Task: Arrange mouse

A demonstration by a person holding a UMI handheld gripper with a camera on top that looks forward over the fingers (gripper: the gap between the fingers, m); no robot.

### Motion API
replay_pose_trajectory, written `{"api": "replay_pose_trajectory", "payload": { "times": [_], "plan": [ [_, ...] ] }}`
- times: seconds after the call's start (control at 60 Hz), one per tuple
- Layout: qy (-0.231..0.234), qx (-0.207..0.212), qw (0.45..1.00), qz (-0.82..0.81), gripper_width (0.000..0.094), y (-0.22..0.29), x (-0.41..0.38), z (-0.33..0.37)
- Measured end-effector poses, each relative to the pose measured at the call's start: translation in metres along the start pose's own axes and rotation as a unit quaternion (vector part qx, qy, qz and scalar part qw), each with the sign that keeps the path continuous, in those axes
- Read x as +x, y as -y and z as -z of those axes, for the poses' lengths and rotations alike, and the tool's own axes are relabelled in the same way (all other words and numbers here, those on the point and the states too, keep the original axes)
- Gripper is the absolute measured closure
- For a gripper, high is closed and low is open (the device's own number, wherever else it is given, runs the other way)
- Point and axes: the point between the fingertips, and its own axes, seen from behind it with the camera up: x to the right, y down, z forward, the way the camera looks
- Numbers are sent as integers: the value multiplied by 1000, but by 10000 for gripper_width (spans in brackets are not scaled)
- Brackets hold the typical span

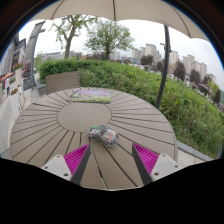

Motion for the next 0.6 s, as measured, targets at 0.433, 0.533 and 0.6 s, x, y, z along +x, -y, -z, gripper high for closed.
{"api": "replay_pose_trajectory", "payload": {
  "times": [0.433,0.533,0.6],
  "plan": [
    [10,-38,999,-25,85,31,21,-100],
    [10,-49,998,-37,104,33,25,-111],
    [14,-55,998,-39,177,34,24,-114]
  ]
}}
